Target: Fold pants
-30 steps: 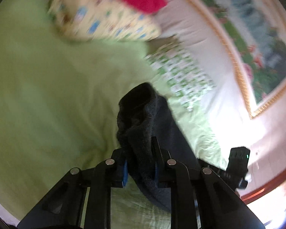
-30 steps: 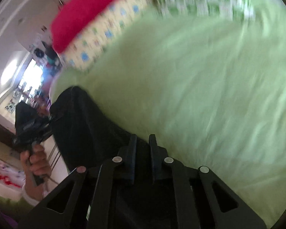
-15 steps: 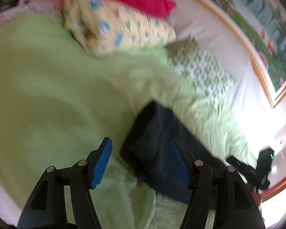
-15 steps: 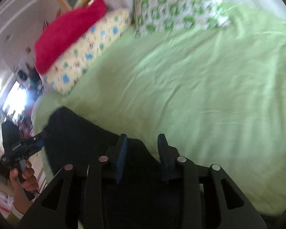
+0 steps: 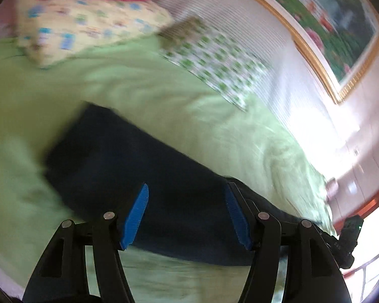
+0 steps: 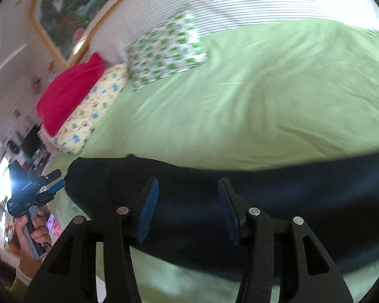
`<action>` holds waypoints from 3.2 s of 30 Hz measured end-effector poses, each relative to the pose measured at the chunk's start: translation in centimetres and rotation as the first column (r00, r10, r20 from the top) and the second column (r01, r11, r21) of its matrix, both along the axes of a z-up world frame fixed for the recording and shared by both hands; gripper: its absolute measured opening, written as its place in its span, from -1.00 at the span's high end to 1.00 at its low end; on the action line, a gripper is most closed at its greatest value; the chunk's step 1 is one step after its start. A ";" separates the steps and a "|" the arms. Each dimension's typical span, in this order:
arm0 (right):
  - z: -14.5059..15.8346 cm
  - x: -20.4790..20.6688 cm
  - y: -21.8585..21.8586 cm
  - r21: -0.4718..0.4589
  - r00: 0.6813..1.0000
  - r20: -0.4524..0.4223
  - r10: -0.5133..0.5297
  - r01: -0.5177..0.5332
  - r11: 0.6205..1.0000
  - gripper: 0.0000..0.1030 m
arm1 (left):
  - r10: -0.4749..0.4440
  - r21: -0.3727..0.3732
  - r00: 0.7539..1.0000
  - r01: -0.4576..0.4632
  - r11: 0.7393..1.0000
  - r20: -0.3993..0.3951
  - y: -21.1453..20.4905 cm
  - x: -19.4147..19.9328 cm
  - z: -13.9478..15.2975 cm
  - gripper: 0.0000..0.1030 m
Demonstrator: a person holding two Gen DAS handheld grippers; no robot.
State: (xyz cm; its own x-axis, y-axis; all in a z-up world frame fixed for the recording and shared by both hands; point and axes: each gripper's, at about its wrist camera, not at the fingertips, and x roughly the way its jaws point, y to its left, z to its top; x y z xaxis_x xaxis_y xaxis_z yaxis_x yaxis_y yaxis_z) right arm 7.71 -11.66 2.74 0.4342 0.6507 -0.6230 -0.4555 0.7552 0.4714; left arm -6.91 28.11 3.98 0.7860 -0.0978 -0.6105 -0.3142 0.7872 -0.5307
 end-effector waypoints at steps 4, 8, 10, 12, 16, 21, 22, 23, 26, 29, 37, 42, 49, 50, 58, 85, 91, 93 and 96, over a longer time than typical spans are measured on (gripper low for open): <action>0.1 -1.0 -4.6 0.005 0.995 -0.007 -0.096 0.096 0.995 0.01 | -0.140 0.025 0.990 0.140 0.990 -0.015 -5.0 3.5 0.4 -0.23; 0.1 -1.9 -9.5 0.009 0.977 -0.022 -0.212 0.212 0.977 0.01 | -0.256 0.020 0.966 0.256 0.966 -0.032 -9.4 6.5 0.5 -0.27; 0.0 -2.3 -11.5 0.011 0.965 -0.028 -0.262 0.262 0.965 0.01 | -0.312 0.016 0.949 0.312 0.950 -0.039 -11.6 7.9 0.6 -0.29; -0.1 -2.7 -13.4 0.015 0.949 -0.035 -0.312 0.313 0.950 0.01 | -0.365 0.017 0.930 0.366 0.930 -0.043 -13.9 9.1 0.6 -0.29; 0.1 -3.4 -15.3 0.010 0.925 -0.039 -0.378 0.379 0.925 -0.04 | -0.445 0.029 0.894 0.446 0.894 -0.050 -17.6 10.9 0.9 -0.32; -0.2 -3.8 -16.7 0.011 0.908 -0.055 -0.416 0.417 0.909 -0.07 | -0.541 0.044 0.838 0.544 0.838 -0.064 -21.9 13.4 1.2 -0.32; -0.4 -3.8 -16.9 0.003 0.903 -0.060 -0.426 0.427 0.904 -0.07 | -0.556 0.052 0.828 0.560 0.827 -0.069 -22.6 13.8 1.2 -0.32; -0.5 -3.9 -17.0 -0.001 0.899 -0.066 -0.432 0.433 0.901 -0.07 | -0.572 0.062 0.817 0.577 0.815 -0.075 -23.4 14.3 1.4 -0.32; -1.2 -4.2 -17.8 0.005 0.886 -0.103 -0.452 0.455 0.891 -0.07 | -0.608 0.090 0.789 0.614 0.784 -0.088 -25.2 15.2 1.6 -0.32; -1.8 -4.3 -18.0 0.029 0.880 -0.134 -0.455 0.463 0.886 -0.07 | -0.640 0.108 0.762 0.648 0.754 -0.102 -26.7 16.3 1.9 -0.32; -2.8 -3.9 -18.6 0.057 0.860 -0.180 -0.478 0.494 0.868 -0.08 | -0.700 0.106 0.701 0.713 0.693 -0.137 -29.6 19.0 1.9 -0.35; -3.5 -2.7 -19.2 0.107 0.838 -0.218 -0.500 0.530 0.841 -0.08 | -0.741 0.111 0.650 0.760 0.641 -0.167 -31.9 20.9 1.5 -0.35; -4.4 -1.5 -19.3 0.183 0.815 -0.224 -0.535 0.574 0.798 -0.02 | -0.808 0.094 0.537 0.842 0.531 -0.242 -36.0 23.7 0.3 -0.35; -4.4 -1.5 -19.3 0.186 0.819 -0.211 -0.533 0.569 0.801 0.29 | -0.812 0.095 0.525 0.849 0.519 -0.257 -36.6 24.0 0.1 -0.35; -5.2 -2.5 -20.7 0.227 0.853 -0.203 -0.481 0.518 0.824 0.74 | -0.866 0.091 0.367 0.929 0.358 -0.341 -41.8 26.1 -1.5 -0.35; 1.0 -4.1 -18.1 0.346 0.941 -0.013 -0.338 0.321 0.882 0.76 | -0.943 0.037 0.325 0.946 0.323 -0.076 -39.9 24.2 2.9 0.76; 3.9 -3.6 -14.0 0.370 0.981 0.083 -0.178 0.136 0.919 0.76 | -0.922 -0.012 0.386 0.923 0.386 0.029 -34.9 22.3 4.8 0.76; 4.4 -3.4 -12.2 0.362 0.987 0.108 -0.120 0.074 0.929 0.76 | -0.910 -0.018 0.411 0.912 0.411 0.056 -33.2 21.5 5.0 0.77; 4.3 -2.9 -10.2 0.364 0.992 0.115 -0.057 0.011 0.931 0.76 | -0.887 -0.017 0.454 0.891 0.454 0.079 -31.0 20.5 4.8 0.77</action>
